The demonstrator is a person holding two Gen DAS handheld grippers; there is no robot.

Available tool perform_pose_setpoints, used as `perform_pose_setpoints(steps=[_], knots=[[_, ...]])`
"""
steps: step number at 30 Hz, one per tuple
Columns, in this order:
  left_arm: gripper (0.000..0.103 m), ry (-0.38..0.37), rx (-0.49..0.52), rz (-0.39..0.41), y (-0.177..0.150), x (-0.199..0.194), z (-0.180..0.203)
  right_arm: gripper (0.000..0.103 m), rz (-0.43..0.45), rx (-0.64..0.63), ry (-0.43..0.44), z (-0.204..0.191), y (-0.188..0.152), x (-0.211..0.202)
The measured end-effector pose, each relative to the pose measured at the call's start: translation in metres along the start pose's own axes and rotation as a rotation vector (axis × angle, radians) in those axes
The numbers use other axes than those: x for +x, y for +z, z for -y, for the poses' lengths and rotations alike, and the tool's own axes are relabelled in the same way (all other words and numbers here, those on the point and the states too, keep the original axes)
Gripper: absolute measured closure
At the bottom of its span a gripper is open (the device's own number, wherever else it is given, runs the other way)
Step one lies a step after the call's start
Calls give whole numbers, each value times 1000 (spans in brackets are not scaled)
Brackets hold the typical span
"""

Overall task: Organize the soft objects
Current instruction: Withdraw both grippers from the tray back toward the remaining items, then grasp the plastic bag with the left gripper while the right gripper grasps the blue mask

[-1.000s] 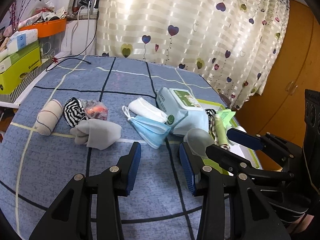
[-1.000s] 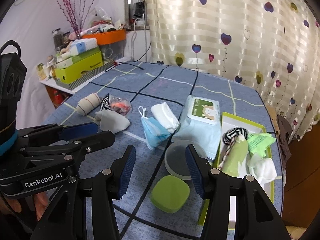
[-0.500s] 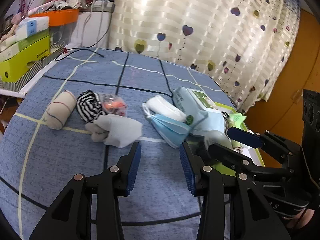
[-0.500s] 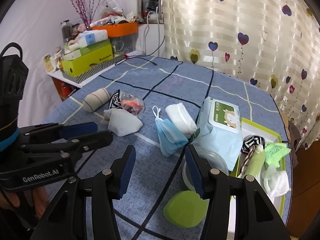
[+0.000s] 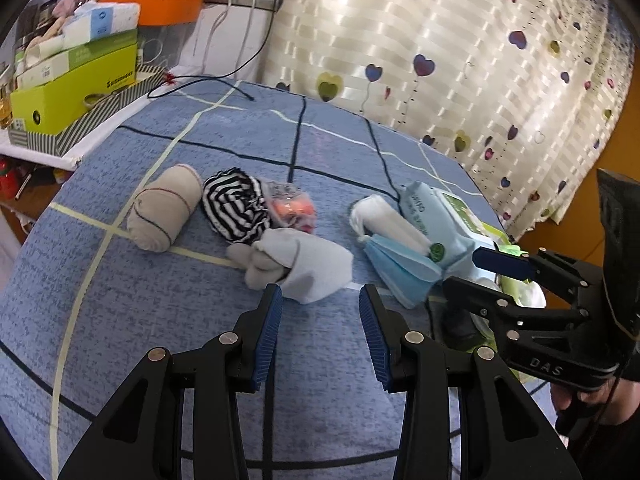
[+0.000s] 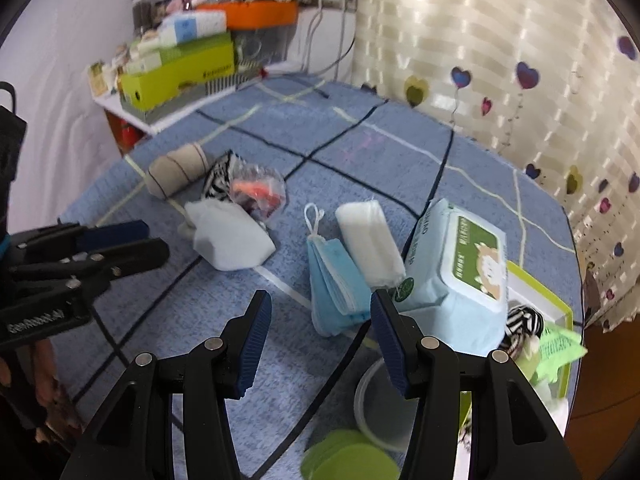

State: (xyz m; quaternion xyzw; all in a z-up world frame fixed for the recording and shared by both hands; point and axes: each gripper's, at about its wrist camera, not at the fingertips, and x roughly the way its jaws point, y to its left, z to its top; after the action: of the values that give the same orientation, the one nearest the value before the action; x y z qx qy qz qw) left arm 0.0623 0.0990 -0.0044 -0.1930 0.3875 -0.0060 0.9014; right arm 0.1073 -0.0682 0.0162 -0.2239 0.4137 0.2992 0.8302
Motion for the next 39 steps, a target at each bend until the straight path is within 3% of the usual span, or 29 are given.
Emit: perform_pose_setpoints(steps=[12,19,22,24,26,39], knots=[[61,15,-42,-3,8,8,-23,52,-231,-130,-22,8,22,65],[61,26,-53,0,15,11,-32,52,-313,-193,-15,-2,23,91],[61,33,-57,0,18,13,-37,64,-327,-208,-21,-1,22,99],[61,36,-59,0,20,13,-38,77,-321,-213,-22,-2,22,100],[61,40,-58,-1,23,15,-39,80,-298,-207,-16,-3,22,96],[61,-19,20,-16,54,42,-17,82,-66,-59,46,12,22,33]])
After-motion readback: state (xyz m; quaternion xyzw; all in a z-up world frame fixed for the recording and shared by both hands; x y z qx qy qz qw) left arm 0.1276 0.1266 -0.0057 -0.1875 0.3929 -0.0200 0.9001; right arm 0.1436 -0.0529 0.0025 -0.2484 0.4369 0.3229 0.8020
